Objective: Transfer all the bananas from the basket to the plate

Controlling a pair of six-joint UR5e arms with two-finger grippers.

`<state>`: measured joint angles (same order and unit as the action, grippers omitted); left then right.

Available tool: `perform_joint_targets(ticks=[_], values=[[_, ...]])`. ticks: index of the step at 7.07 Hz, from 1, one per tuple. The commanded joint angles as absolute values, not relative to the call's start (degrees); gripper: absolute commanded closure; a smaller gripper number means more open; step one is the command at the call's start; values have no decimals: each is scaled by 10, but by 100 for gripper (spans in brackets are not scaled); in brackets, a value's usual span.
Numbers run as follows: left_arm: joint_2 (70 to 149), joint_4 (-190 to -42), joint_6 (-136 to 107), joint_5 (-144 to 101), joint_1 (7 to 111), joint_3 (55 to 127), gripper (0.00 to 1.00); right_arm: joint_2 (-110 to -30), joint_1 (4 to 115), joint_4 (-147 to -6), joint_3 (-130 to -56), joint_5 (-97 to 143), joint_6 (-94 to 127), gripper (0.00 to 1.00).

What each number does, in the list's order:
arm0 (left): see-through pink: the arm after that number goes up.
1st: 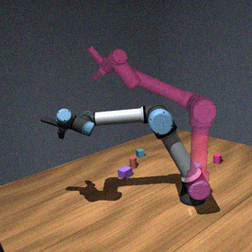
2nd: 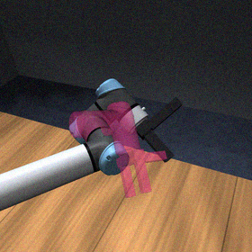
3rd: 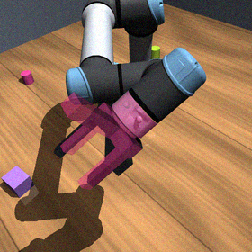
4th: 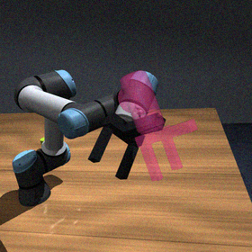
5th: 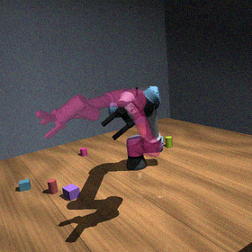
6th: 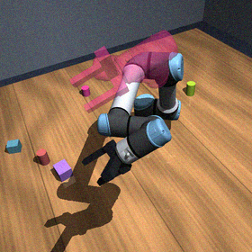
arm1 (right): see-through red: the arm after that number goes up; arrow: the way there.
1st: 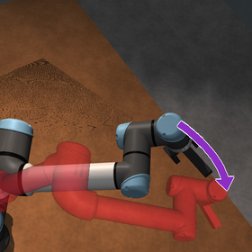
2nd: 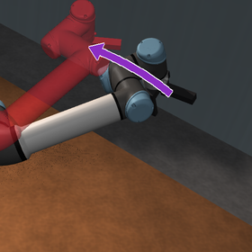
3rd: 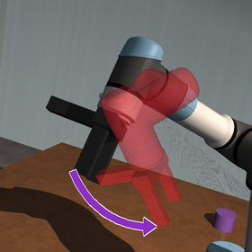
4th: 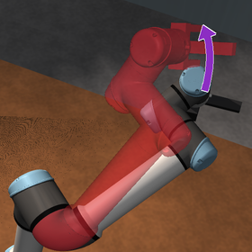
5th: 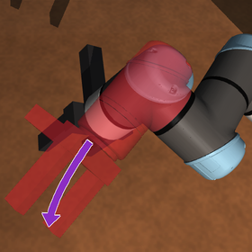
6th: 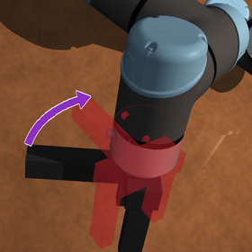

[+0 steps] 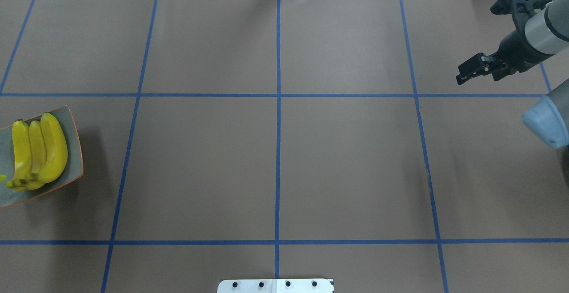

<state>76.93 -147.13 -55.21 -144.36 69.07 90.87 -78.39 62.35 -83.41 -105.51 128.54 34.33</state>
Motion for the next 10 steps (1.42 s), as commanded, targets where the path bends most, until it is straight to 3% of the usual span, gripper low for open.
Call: perform_joint_targets(ticks=[1, 6, 7, 8, 9, 10], values=[[768, -1471, -541, -1441, 687, 902, 100, -784, 624, -834, -1056, 1286, 344, 0], [778, -1470, -542, -1439, 650, 889, 98, -785, 624, -834, -1054, 1286, 343, 0], [780, -1470, -548, -1439, 650, 888, 53, -785, 624, -834, -1054, 1286, 343, 0], [781, -1470, -548, -1438, 650, 887, 16, -785, 624, -834, -1054, 1287, 343, 0], [783, -1470, -548, -1438, 651, 886, 0, -785, 624, -834, -1054, 1287, 343, 0], [785, -1471, -547, -1438, 651, 886, 0, -785, 624, -834, -1054, 1287, 343, 0]])
